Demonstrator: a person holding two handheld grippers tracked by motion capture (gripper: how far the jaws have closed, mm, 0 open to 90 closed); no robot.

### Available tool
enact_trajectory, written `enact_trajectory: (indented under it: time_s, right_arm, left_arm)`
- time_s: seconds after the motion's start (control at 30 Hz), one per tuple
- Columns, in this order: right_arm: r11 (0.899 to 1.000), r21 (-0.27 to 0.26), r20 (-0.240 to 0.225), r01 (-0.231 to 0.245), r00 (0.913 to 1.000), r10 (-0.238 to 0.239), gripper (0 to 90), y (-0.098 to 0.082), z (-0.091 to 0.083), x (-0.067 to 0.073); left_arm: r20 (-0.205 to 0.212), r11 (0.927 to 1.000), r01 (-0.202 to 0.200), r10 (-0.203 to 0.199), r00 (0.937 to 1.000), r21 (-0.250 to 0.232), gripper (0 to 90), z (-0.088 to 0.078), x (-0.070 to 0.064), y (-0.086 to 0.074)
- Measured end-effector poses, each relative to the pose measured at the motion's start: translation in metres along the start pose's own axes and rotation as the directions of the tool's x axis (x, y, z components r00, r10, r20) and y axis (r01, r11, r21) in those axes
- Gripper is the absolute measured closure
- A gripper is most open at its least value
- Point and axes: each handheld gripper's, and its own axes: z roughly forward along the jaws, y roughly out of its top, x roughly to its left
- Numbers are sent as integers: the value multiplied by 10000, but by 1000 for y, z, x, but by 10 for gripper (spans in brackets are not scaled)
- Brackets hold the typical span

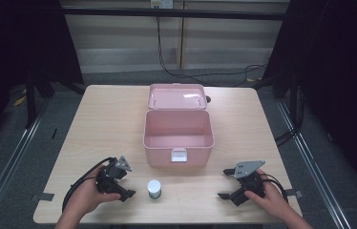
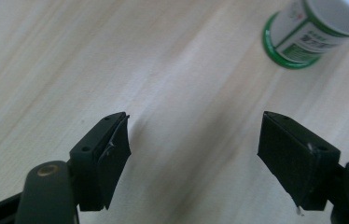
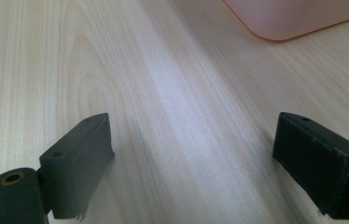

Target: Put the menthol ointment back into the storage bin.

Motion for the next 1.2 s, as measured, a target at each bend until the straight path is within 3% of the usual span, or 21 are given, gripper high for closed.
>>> enact_trajectory:
  time_s: [0.43,0.6,1.2]
  right_arm:
    - [10000,0,5,12,10000,-12,112,0,0,0]
    - [10000,1,2,1,10000,-1,112,0,0,0]
    - [10000,-1,3,5,10000,-5,112,0,0,0]
  left_arm:
    - [603,9954,-747,710,9956,607,268,-4,-19,25]
    - [767,9897,-1105,1037,9917,906,276,-1,-25,37]
    - [1134,9807,-1601,1474,9825,1121,338,9,-39,68]
